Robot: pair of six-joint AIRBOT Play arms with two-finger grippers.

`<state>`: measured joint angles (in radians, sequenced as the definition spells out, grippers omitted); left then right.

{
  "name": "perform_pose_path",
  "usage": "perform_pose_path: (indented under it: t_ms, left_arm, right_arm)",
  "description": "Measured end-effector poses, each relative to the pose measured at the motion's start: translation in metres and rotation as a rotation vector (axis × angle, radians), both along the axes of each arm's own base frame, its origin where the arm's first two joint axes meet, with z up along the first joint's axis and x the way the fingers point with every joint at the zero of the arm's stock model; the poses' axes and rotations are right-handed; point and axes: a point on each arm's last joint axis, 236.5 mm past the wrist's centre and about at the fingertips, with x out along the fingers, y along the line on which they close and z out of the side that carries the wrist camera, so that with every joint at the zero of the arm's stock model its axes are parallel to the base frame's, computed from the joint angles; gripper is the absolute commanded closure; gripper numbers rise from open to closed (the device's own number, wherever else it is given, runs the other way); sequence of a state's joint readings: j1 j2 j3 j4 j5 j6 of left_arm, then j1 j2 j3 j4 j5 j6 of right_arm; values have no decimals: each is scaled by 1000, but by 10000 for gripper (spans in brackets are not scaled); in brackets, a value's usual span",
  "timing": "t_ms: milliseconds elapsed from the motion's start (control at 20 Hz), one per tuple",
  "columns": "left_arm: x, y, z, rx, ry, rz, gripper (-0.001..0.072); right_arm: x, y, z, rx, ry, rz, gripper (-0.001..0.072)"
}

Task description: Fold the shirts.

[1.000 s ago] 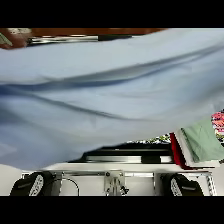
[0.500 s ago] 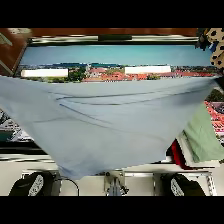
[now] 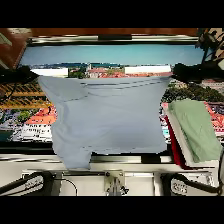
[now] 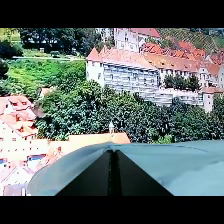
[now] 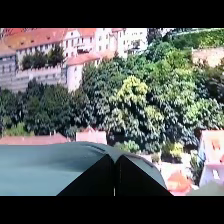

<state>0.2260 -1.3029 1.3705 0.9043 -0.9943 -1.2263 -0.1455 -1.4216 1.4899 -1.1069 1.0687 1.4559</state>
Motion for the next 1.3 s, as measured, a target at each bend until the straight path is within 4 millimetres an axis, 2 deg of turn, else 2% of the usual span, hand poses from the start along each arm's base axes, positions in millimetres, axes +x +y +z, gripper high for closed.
perform_pose_path:
  t_ms: [100,250,400,550,650,800,950,1100,1300]
  left_arm:
    - [31,-12,-20,-13,10,-21,679]
    - [69,-17,-31,-15,-35,3,679]
    - [94,-12,-31,-18,-93,60,678]
    - [102,-14,-48,-27,-68,68,679]
    - [97,-20,-70,-38,-3,40,679]
    - [85,-27,-100,-35,98,-9,679]
    - [69,-31,-109,-38,179,-45,679]
    - [39,-29,-112,11,281,-110,679]
    - [-14,-10,-135,121,511,-154,679]
  right_arm:
    - [27,-3,-26,27,-15,-38,638]
    - [62,-1,-47,-10,-106,-36,638]
    - [92,9,-43,-82,-246,-15,638]
    - [111,13,-39,-131,-336,-23,638]
    - [114,12,-46,-136,-333,-27,638]
    - [107,15,-68,-104,-255,-26,638]
    - [93,24,-82,-72,-170,1,638]
    - [70,23,-87,-54,-68,31,638]
    - [20,6,-111,-40,175,33,638]
